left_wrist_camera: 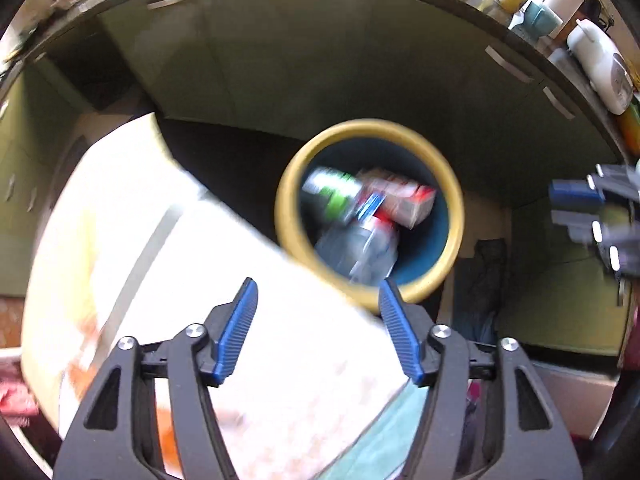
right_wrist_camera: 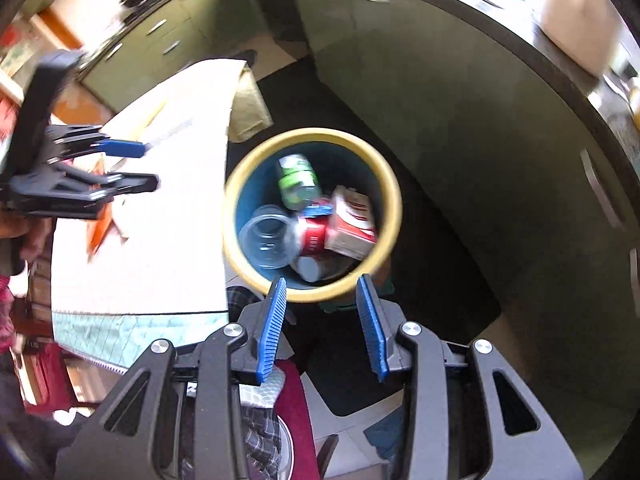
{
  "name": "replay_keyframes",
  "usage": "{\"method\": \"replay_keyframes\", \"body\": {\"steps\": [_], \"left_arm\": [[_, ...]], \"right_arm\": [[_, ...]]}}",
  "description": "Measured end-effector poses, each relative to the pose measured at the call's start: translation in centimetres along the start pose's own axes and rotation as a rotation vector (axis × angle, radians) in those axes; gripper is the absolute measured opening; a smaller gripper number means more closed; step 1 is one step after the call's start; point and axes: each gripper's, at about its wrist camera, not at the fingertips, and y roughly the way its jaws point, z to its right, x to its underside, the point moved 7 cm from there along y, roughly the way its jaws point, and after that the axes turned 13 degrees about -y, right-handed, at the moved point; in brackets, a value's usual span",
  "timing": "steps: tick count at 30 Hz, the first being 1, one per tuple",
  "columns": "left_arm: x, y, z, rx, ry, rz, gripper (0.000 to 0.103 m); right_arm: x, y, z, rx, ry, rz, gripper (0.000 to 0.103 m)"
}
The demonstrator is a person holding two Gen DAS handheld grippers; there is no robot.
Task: Collect trash
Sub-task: 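Grasp the orange candy bag on the table with the left tool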
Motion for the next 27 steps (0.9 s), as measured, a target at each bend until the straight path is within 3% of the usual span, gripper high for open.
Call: {"method": "replay_keyframes", "body": {"steps": [3, 9, 13, 15, 18, 21, 27], "left_arm": [[4.7, -3.1, -5.8, -0.079, -0.066, 0.001, 0.068], [14.1, -3.4, -17.3, -0.163, -0.308, -0.071, 0.068], [16.7, -2.0, -23.7, -0.094, -0.536, -0.091, 0.068], [16.7, -1.3, -24.9, -0.064, -0.575, -0.077, 0.068], [16.2, -1.8, -23.3, -0.104, -0.447, -0.015, 0.068], [15.8, -2.1, -20.2, -0.221, -0.265, 0.052, 0.068], [15.9, 0.1, -15.4, -0.351, -0.045, 0.057, 0.068]], "right_arm": [[-1.5, 0.2, -3.1, -0.023, -0.101, 0.008, 0.046], [-5.7, 3.1, -11.8, -0.094, -0.323, -0.003, 0.047], [-8.1, 6.0, -17.5, -0.149, -0.39, -0.054, 0.047], [-9.0, 6.9, -19.7, -0.156, -0.41, -0.081, 0.047], [-9.2, 7.6, -21.9, -0.147, -0.448, -0.108, 0.047], [-9.4, 8.5, -22.6, -0.14, -0.463, -0.122, 0.047], [-10.0, 9.3, -21.8, -0.131, -0.448, -0.133, 0.047]]}}
